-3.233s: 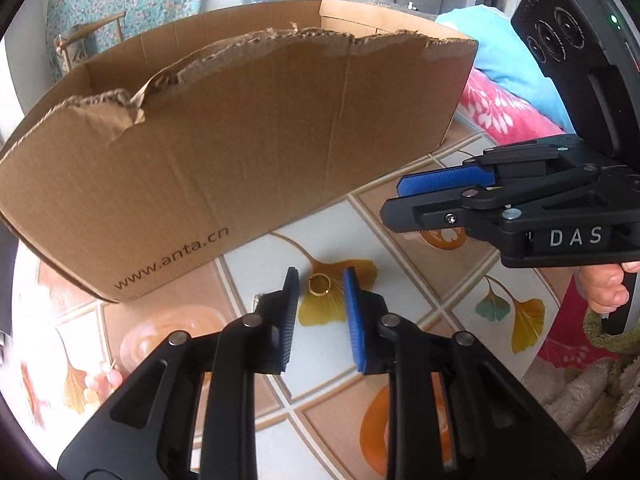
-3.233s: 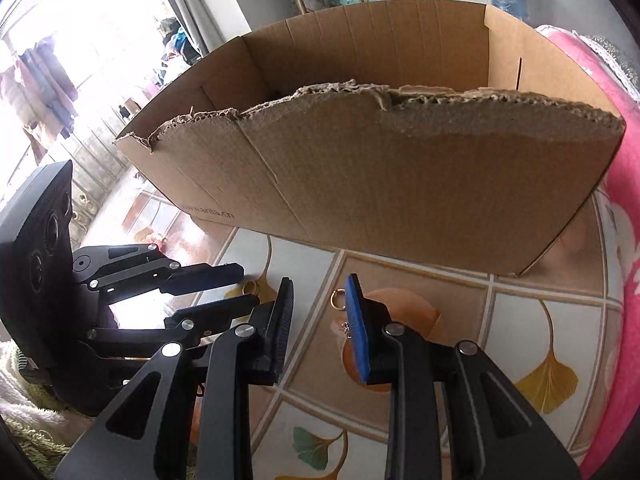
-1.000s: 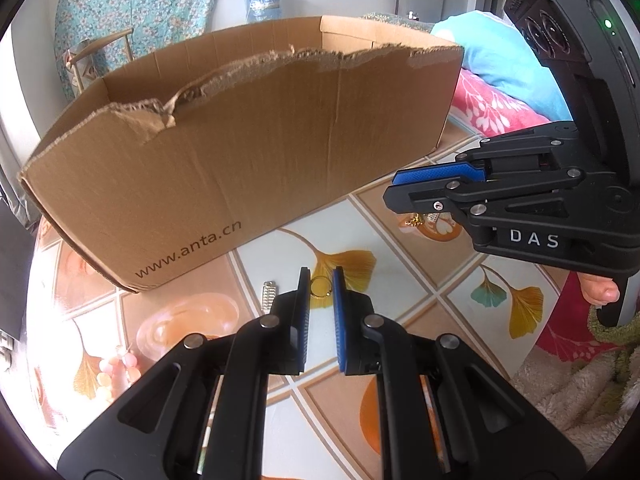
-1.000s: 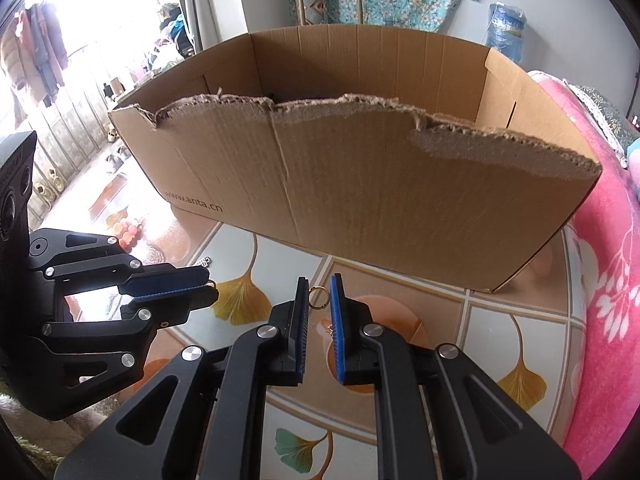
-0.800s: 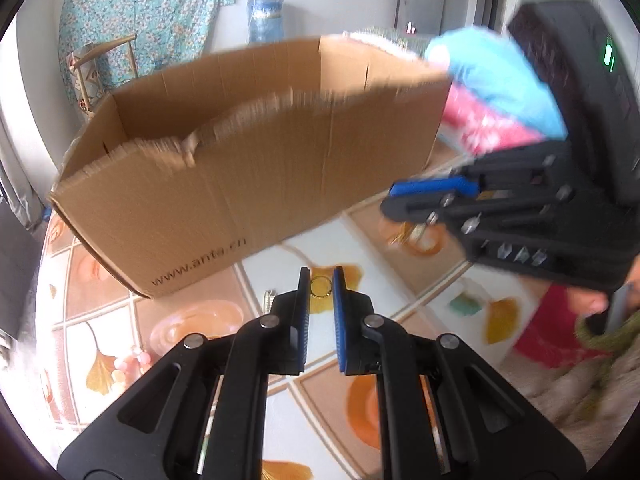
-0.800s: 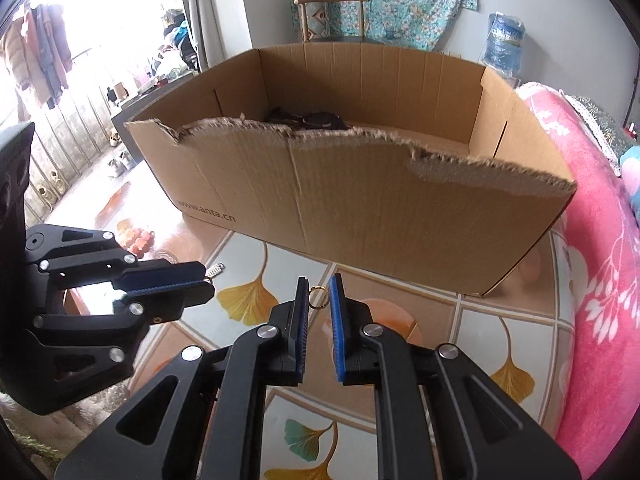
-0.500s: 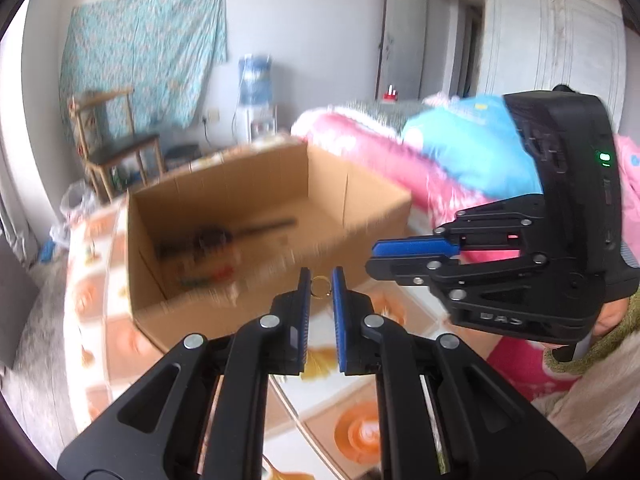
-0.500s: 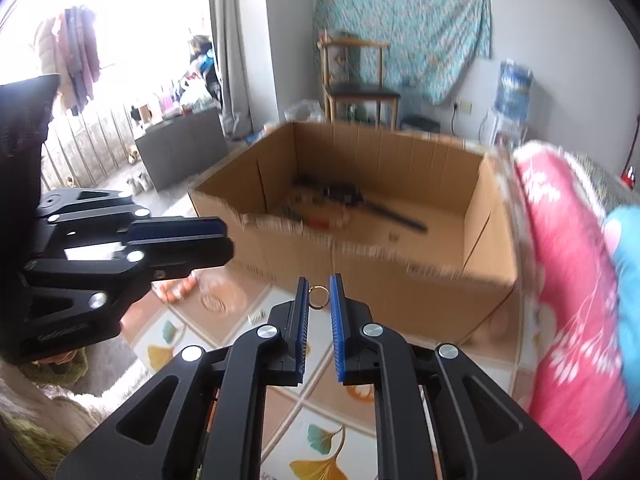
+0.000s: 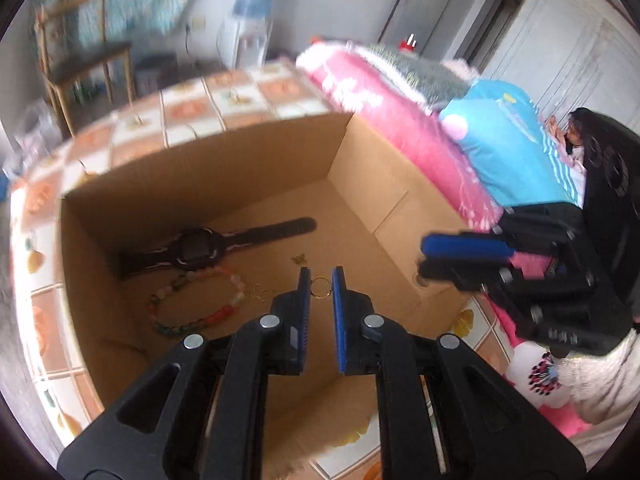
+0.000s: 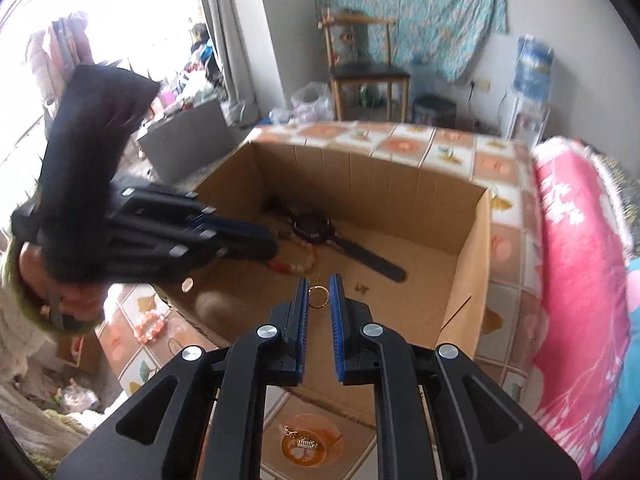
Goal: Organize jewelry
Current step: 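Lower the hoop earring into the box and open the left tool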
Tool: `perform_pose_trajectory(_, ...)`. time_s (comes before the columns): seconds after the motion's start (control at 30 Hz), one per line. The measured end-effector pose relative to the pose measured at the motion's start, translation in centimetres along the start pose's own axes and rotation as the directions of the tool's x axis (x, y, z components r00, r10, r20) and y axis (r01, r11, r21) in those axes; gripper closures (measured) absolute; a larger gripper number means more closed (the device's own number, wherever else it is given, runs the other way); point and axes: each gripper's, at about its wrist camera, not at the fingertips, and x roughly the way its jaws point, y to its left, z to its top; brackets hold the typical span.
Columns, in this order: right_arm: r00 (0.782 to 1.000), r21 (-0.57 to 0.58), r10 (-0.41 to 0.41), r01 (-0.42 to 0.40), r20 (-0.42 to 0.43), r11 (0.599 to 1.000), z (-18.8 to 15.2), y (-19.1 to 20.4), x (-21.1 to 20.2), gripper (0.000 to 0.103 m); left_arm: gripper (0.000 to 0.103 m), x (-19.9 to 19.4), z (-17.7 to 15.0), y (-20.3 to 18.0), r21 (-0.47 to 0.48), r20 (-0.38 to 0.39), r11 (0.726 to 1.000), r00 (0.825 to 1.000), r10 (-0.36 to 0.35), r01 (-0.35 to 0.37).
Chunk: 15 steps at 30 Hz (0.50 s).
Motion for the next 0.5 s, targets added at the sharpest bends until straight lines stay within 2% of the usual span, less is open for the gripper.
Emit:
perform_pose_trajectory(0.07, 0.997, 0.005, 0.038, -0.037, -0.070, 0.999, -0.1, -0.5, 1.7, 0.092, 0.093, 2.6, 1.4, 1.1, -0.042, -0.095, 0.999, 0.995, -0.034, 0.030)
perform_pose_trajectory(0.17, 0.985, 0.010, 0.078, -0.077, -0.154, 0.997, -0.1, -1.1, 3.8, 0.092, 0.093, 6.7, 3.2, 3.1, -0.116, -0.224, 0.991, 0.971, -0.086, 0.061)
perform_pose_trajectory(0.23, 0.974, 0.014, 0.102, -0.101, -0.205, 0.995, 0.1, -1.4, 4.9, 0.092, 0.093, 8.5, 3.6, 3.5, -0.137, -0.266, 0.989, 0.959, -0.093, 0.058)
perform_pose_trajectory(0.33, 0.953, 0.012, 0.123, -0.125, -0.277, 0.992, 0.6, -1.8, 6.8, 0.092, 0.093, 11.0, 3.7, 4.5, -0.152, -0.330, 0.988, 0.942, -0.067, 0.017)
perform_pose_trajectory(0.4, 0.942, -0.003, 0.110, -0.117, -0.315, 0.993, 0.9, -2.0, 8.0, 0.092, 0.093, 11.7, 3.4, 4.9, -0.203, -0.357, 0.979, 0.928, -0.103, 0.031)
perform_pose_trajectory(0.5, 0.934, -0.010, 0.109, -0.119, -0.340, 0.993, 0.8, -2.0, 8.9, 0.092, 0.093, 11.7, 3.6, 4.9, -0.208, -0.353, 0.978, 0.931, -0.095, 0.021)
